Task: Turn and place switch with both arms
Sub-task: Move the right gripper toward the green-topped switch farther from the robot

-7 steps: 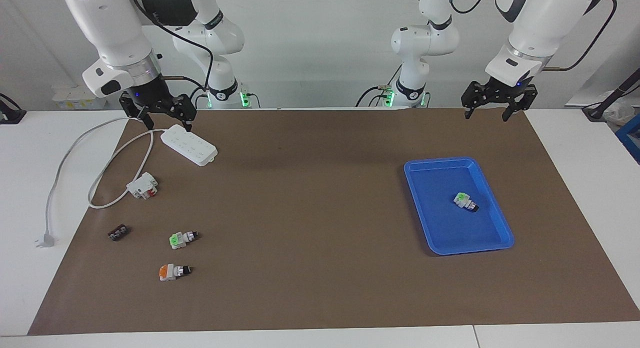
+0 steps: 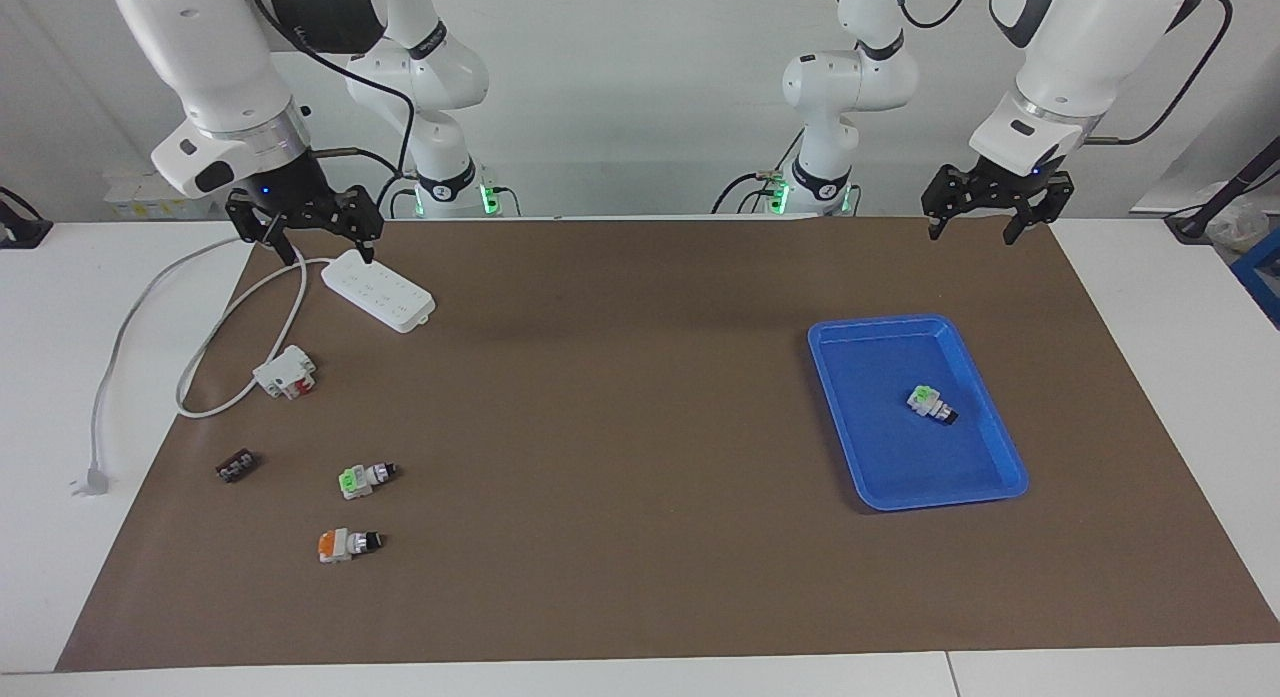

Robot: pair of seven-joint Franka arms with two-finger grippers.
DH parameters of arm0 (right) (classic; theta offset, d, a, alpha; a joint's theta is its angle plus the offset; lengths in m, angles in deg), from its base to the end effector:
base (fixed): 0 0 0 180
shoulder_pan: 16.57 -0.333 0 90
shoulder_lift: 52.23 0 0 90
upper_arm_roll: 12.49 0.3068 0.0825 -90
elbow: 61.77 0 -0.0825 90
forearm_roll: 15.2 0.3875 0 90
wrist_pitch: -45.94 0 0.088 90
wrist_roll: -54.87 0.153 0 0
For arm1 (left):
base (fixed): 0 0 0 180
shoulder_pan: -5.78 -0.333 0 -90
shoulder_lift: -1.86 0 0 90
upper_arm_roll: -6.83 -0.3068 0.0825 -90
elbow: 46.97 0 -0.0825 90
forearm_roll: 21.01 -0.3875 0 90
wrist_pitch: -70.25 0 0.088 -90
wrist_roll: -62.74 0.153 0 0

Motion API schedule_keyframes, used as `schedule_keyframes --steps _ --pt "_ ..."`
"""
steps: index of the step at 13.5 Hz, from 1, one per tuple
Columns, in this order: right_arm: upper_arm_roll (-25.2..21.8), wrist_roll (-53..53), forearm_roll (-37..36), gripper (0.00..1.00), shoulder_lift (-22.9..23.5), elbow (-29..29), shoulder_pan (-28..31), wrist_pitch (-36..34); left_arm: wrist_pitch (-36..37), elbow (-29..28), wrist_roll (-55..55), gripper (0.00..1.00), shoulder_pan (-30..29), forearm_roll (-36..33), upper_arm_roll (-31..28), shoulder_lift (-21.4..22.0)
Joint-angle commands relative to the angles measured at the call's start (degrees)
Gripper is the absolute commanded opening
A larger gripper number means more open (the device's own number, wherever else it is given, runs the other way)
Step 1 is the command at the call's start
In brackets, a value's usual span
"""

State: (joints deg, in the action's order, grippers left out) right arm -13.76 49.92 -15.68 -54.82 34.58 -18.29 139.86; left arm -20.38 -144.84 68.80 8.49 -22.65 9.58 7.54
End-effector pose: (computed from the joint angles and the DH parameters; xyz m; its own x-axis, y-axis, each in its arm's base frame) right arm 0.5491 0.0029 0.5474 0.9955 0.0947 0.0021 0.0947 -0.9955 0.0076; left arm 0.5239 -0.0467 0.5588 0.9794 -0.1996 -0.0307 -0.2005 -0.9792 -0.0303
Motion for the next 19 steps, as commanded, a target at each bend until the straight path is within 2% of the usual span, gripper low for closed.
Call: schedule_keyframes --steps 1,3,6,9,11,13,17,19 --pt "0.57 -12.67 -0.58 1.0 -1.36 3.3 1.98 3.1 -2.0 -1.88 0.44 1.0 0.37 -0.82 -0.03 0.56" --pt "0.57 -21.1 -0.58 1.0 -1.19 3.84 2.59 4.15 -2.88 -2.84 0.44 1.0 0.28 -0.74 -0.03 0.91" --pt "0.57 -40.95 -0.4 1.0 0.82 3.75 4.61 6.01 -3.59 -4.16 0.44 1.0 0.37 -0.74 -0.03 1.62" --pt "0.65 -63.1 -0.31 1.0 4.07 3.05 5.85 8.72 -3.06 -4.17 0.26 1.0 1.06 -0.82 -0.03 1.71" --pt "0.65 -72.7 -0.49 1.0 6.09 2.0 5.94 8.91 -3.06 -3.99 -0.18 1.0 1.33 -0.82 -0.03 1.71" --pt "0.65 -84.12 0.56 1.0 10.13 -1.68 6.29 8.91 -3.59 -3.99 0.52 1.0 1.07 -0.82 -0.03 1.71" --pt "1.01 -97.94 5.82 1.0 16.46 -5.56 9.1 8.73 -2.71 -3.99 0.0 1.0 0.63 -0.82 -0.82 1.71" --pt "1.27 -103.04 6.02 1.0 19.54 -8.45 9.63 8.73 -3.06 -3.99 -0.26 1.0 0.54 -0.74 -0.82 1.71"
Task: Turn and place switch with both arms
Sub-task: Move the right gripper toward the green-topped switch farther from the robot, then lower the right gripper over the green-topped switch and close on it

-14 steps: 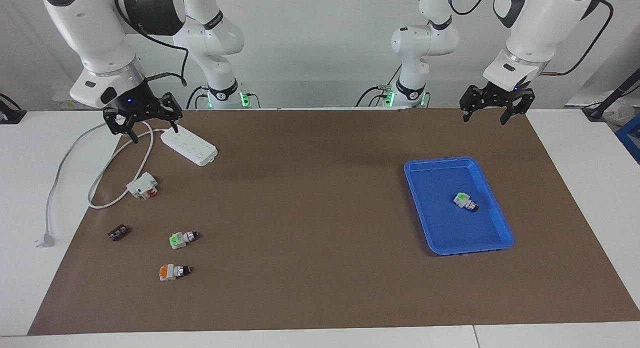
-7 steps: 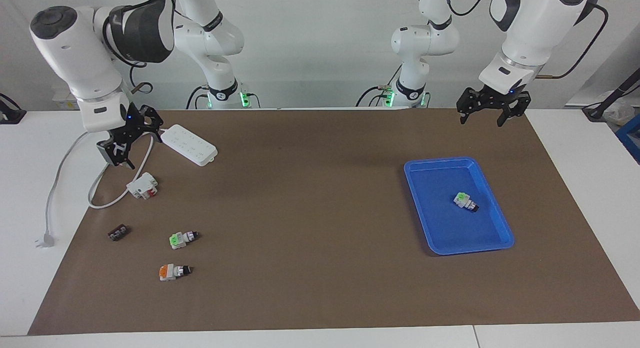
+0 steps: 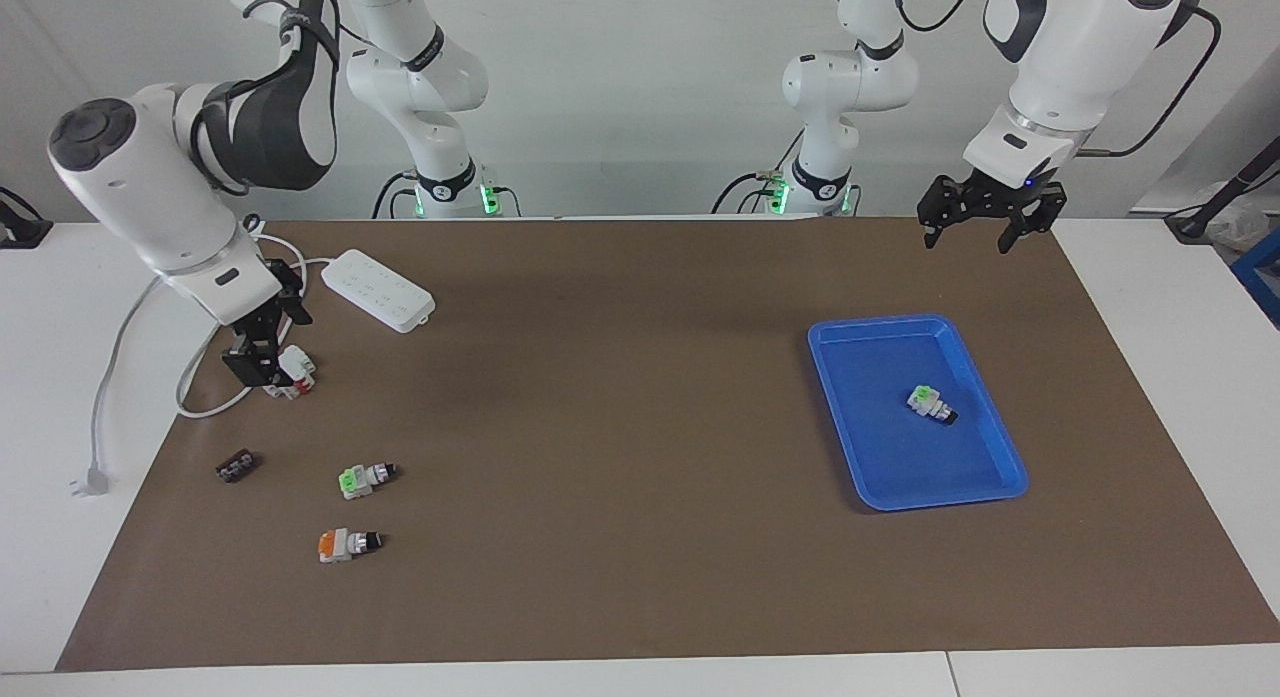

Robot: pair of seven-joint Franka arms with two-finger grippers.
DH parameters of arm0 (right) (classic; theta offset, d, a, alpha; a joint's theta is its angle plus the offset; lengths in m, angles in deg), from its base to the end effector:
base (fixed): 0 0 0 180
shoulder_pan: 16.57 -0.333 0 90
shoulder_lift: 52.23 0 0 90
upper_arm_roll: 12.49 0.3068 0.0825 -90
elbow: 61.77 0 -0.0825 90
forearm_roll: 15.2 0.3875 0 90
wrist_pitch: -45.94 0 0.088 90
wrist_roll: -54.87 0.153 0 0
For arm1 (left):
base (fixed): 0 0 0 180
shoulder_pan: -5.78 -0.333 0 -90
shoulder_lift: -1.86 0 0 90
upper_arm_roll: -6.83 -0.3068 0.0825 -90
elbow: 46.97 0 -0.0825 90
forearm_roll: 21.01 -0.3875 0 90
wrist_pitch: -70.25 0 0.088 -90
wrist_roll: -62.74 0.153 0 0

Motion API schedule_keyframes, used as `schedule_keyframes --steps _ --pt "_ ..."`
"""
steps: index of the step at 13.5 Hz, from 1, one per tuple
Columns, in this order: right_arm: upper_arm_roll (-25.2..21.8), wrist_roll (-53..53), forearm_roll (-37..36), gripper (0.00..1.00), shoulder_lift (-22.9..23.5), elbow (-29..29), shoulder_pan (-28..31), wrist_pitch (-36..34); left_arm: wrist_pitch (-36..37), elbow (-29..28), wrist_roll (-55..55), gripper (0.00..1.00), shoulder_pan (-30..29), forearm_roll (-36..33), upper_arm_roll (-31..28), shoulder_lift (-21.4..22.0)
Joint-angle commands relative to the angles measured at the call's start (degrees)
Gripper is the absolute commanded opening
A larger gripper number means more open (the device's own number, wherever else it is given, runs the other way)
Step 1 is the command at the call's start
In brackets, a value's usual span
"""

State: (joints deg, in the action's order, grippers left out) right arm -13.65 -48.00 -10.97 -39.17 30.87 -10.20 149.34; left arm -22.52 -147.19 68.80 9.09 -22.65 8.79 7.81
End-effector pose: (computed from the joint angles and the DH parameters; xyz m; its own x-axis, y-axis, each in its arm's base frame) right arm 0.6229 -0.0720 0.4317 -0.0739 0.9945 0.0738 0.9968 0.0759 -0.0248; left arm 0.5249 -0.0448 0.5449 0.9799 -0.1974 -0.0295 -0.1983 -0.9797 -0.0291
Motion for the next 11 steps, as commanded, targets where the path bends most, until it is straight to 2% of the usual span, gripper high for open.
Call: schedule_keyframes --steps 1,4,7,11 --pt "1.15 -8.02 1.31 1.0 6.08 -6.76 1.62 -0.66 -0.84 -1.64 -0.17 1.0 -0.15 -0.82 -0.03 1.43" --pt "3.07 -9.9 1.48 1.0 10.31 -9.15 2.93 1.01 -0.83 -1.64 -0.26 1.0 -0.06 -0.74 -0.03 1.43" --pt "9.93 -13.05 0.52 1.0 15.4 -10.29 7.85 4.44 -0.66 -1.64 -0.26 1.0 -0.06 -0.74 -0.03 1.43" --pt "10.56 -18.93 0.17 1.0 20.51 -10.29 7.86 9.08 -0.57 -1.64 -0.17 1.0 -0.06 -0.74 -0.03 1.43"
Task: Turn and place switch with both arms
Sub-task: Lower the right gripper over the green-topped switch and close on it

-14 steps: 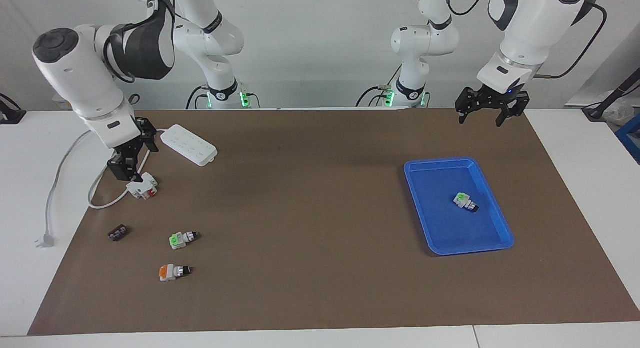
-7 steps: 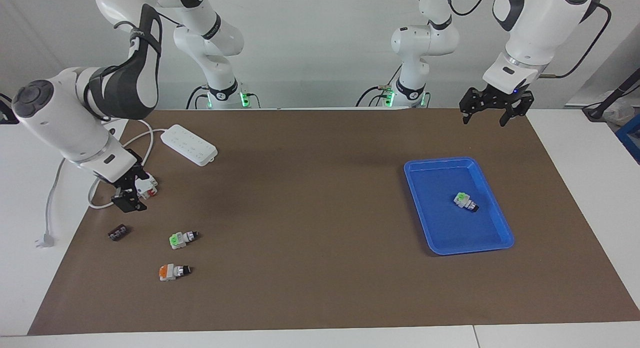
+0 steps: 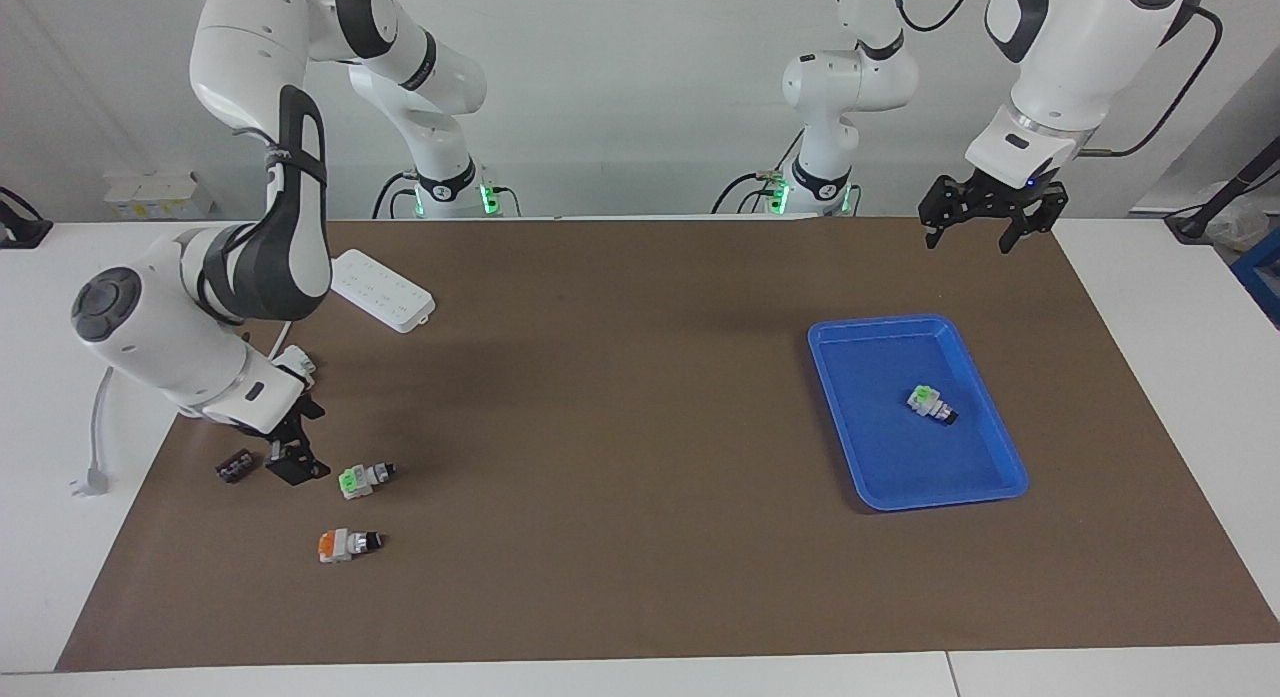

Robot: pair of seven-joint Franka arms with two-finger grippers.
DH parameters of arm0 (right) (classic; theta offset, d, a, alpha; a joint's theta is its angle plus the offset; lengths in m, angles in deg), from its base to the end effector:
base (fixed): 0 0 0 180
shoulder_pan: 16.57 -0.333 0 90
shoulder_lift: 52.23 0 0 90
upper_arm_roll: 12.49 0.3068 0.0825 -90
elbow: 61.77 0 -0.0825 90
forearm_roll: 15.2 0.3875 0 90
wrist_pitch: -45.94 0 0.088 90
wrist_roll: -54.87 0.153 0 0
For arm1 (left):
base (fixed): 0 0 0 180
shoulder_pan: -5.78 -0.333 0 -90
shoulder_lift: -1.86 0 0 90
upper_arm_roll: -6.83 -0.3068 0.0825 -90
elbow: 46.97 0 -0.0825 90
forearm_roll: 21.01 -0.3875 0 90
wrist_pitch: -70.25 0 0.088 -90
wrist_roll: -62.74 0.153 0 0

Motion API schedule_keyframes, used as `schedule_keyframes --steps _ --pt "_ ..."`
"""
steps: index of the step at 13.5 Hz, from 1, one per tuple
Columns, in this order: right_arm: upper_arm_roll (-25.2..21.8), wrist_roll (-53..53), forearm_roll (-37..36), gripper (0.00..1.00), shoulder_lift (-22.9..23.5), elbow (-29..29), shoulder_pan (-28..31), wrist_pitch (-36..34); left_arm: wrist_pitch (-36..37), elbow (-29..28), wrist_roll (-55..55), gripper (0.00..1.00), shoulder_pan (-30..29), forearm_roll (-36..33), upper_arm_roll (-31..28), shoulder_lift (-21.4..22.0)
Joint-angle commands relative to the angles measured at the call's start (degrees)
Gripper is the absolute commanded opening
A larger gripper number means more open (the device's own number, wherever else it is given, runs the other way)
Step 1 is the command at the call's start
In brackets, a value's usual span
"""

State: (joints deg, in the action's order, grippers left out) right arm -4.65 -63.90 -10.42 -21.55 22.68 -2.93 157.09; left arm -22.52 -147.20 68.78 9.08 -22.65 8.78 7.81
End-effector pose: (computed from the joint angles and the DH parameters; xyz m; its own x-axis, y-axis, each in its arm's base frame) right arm 0.6871 -0.0720 0.3100 -0.3406 0.9265 0.1598 0.9391 0.3436 0.0097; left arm 0.5249 -0.0446 0.5448 0.9800 -0.1968 -0.0297 -0.1976 -0.9798 -0.0291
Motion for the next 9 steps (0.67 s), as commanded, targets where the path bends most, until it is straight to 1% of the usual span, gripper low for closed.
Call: schedule_keyframes --steps 1,5,9 --pt "1.9 -4.7 -1.35 1.0 3.68 -2.1 0.59 2.56 -0.66 -1.63 -0.15 1.0 -0.06 -0.82 -0.01 1.43" --pt "2.17 -7.7 -1.97 1.0 6.14 -1.58 0.51 4.85 -0.66 -1.46 -0.06 1.0 -0.06 -0.82 -0.01 1.43" --pt "2.17 -8.41 -2.68 1.0 6.32 1.05 0.24 8.36 -0.66 -1.54 -0.06 1.0 -0.06 -0.82 -0.01 1.43"
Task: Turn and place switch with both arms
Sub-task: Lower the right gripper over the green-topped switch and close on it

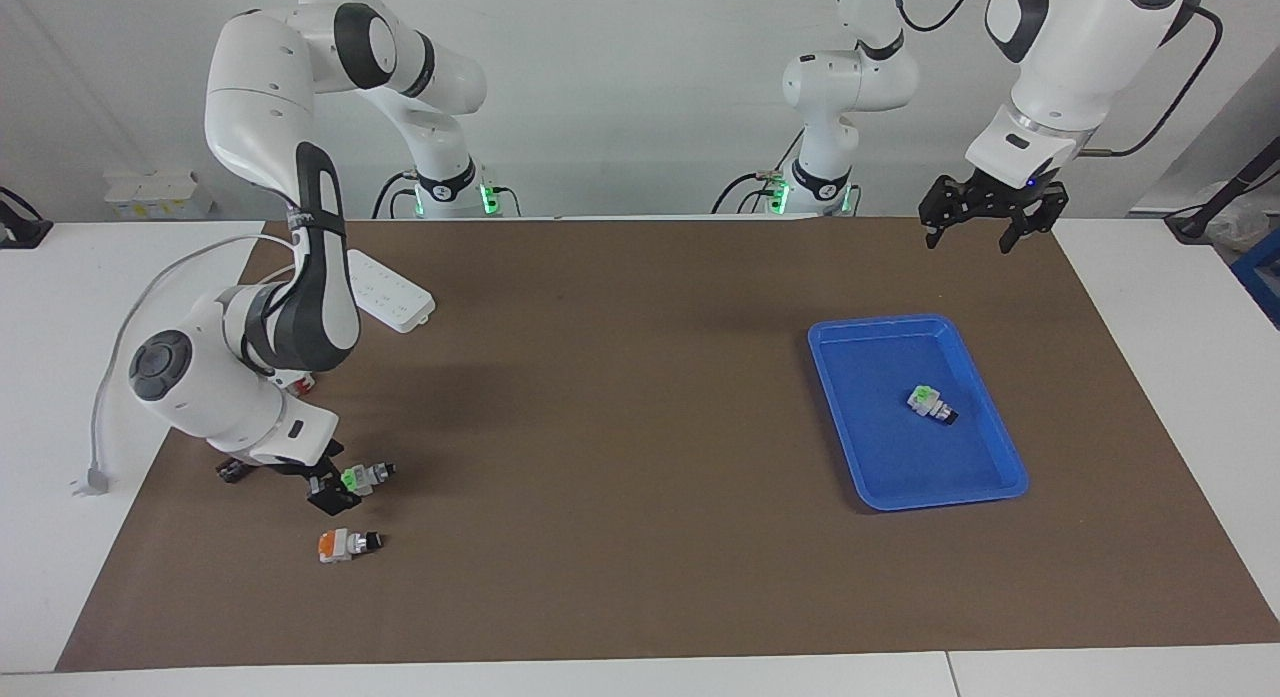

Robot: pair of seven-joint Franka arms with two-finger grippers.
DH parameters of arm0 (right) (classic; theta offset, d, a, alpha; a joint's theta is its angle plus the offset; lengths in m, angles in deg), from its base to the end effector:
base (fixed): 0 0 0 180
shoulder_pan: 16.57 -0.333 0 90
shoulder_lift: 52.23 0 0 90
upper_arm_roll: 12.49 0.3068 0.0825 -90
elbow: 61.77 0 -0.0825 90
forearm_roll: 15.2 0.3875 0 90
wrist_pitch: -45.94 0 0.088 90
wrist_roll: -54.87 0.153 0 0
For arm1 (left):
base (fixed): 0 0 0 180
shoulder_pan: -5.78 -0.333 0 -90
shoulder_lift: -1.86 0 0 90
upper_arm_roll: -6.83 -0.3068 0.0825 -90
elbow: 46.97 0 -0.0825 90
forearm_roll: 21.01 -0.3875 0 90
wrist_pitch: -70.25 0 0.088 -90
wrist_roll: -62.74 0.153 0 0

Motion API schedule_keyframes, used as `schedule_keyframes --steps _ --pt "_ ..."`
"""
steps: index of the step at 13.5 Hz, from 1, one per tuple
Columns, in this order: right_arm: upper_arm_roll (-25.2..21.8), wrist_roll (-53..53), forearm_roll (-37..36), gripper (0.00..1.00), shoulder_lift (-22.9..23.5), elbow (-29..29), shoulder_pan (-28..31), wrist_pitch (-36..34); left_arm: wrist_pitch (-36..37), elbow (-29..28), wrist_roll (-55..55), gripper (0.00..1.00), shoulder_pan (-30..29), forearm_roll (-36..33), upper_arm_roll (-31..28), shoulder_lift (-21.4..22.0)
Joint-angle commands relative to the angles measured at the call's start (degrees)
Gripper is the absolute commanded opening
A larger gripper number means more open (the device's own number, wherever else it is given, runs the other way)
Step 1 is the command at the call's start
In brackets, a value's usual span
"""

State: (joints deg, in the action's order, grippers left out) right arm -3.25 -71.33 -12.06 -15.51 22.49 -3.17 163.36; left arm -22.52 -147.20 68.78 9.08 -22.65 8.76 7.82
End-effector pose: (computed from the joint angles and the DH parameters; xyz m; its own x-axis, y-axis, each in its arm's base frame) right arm 0.7008 -0.0598 0.2481 -0.4796 0.8646 0.1498 0.8766 0.4799 0.0370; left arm 0.5249 -0.0444 0.5449 0.9801 -0.1964 -0.0295 -0.1973 -0.9799 -0.0291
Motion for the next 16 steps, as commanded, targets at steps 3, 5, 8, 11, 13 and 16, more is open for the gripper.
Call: schedule_keyframes --steps 3,5,8,11,13,16 --pt "0.77 -0.45 -0.86 1.0 0.29 3.7 0.39 4.81 -0.66 -1.46 -0.07 1.0 -0.05 -0.82 0.01 1.43" --pt "0.77 -0.19 -0.34 0.96 -0.24 5.46 0.57 5.88 -0.66 -1.46 -0.07 1.0 -0.05 -0.82 0.01 1.43" --pt "0.95 -0.01 0.19 0.05 -0.42 5.65 1.18 5.79 -0.66 -1.46 -0.07 1.0 -0.05 -0.82 0.01 1.43" --pt "0.95 -0.71 5.79 0.0 -0.85 5.82 2.06 3.96 -0.75 -1.46 -0.07 1.0 -0.05 -0.82 0.01 1.43" --pt "1.04 -0.8 8.71 0.0 -1.47 6.08 2.5 1.77 -0.66 -1.46 -0.07 1.0 -0.05 -0.82 0.01 1.43" --pt "1.04 -0.28 12.57 0.0 -6.2 8.7 1.63 -3.24 -0.75 -1.46 -0.07 1.0 -0.06 -0.82 0.01 1.43"
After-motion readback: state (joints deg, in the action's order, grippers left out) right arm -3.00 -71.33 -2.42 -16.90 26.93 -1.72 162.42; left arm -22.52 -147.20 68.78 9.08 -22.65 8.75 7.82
